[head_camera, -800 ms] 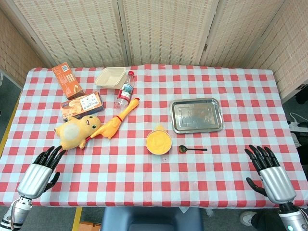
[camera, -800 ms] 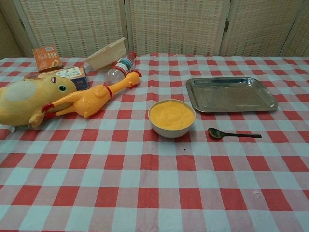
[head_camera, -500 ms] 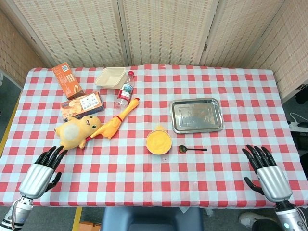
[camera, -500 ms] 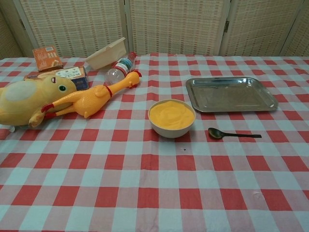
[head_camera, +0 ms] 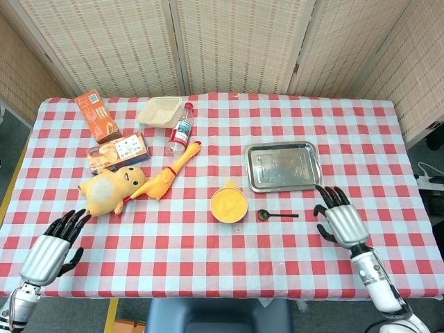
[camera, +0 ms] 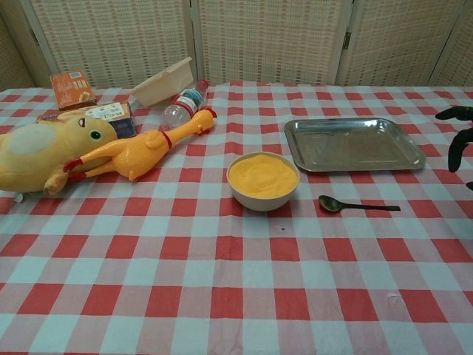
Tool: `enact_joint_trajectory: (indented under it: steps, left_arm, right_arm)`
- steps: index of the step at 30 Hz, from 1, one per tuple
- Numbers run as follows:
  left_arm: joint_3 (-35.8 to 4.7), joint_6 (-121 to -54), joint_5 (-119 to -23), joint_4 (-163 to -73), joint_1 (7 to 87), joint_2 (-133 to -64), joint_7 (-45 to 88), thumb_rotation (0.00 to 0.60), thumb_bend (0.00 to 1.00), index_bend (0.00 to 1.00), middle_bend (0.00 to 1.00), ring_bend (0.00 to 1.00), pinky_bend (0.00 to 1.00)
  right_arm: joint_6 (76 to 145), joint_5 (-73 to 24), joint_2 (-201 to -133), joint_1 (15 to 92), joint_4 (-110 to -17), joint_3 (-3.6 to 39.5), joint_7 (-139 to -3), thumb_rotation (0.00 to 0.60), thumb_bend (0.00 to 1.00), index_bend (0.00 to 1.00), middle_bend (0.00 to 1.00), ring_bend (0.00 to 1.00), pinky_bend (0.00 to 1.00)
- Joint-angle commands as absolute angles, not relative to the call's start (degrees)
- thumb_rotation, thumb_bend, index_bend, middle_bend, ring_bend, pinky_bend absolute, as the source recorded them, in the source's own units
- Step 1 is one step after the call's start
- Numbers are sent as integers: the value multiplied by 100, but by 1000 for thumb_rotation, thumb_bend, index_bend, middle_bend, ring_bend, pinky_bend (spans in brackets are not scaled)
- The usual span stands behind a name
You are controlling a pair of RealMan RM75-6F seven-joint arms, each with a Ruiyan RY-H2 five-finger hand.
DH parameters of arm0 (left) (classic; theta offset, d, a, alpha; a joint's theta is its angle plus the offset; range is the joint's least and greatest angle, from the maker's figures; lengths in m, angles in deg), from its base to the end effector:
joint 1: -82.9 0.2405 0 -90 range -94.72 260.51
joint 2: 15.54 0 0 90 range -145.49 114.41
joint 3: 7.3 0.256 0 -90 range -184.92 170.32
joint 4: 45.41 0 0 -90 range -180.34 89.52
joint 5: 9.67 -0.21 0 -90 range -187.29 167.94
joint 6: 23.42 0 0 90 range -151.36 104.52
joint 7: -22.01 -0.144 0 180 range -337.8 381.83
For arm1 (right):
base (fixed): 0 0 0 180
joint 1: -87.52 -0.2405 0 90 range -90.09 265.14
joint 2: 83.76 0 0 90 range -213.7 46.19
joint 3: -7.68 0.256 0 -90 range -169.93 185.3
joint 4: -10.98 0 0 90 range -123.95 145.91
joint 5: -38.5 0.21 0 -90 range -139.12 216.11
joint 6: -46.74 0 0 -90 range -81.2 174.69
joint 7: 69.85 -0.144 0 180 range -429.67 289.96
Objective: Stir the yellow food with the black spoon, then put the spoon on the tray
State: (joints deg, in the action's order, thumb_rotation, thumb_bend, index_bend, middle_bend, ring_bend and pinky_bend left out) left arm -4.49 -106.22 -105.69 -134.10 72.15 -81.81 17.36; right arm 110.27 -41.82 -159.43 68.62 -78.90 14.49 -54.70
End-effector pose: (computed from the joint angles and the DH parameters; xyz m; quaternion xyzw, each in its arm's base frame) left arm -0.2900 0.1881 0.1244 -0.7076 -0.3164 -0.3724 0.5104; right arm -0.2639 -0.2581 0.0602 0.7084 -0.3781 0.3251 0.4995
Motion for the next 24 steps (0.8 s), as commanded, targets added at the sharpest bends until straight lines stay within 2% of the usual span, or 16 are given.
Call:
enact_joint_trajectory:
  steps: [1, 9, 24]
  left_arm:
    - [-449, -10607, -10562, -13396, 7209, -8164, 1787, 600, 482, 0, 0, 0, 168]
    - [-427, -10512, -10594, -13351, 7147, -8152, 1965, 600, 481, 0, 0, 0, 164]
    - [-409, -10470, -10608, -13330, 7120, -8142, 2084, 600, 479, 0, 0, 0, 170]
  right_arm:
    - [10796, -3741, -16649, 6535, -7329, 1710, -5229, 600, 333, 476, 0, 0, 0]
    - [10518, -3157, -17480, 6096, -6811, 1878, -4699, 600, 333, 451, 0, 0, 0]
    - [10348, -2606, -18103, 5771, -6417, 1889, -4401, 600, 333, 451, 0, 0, 0]
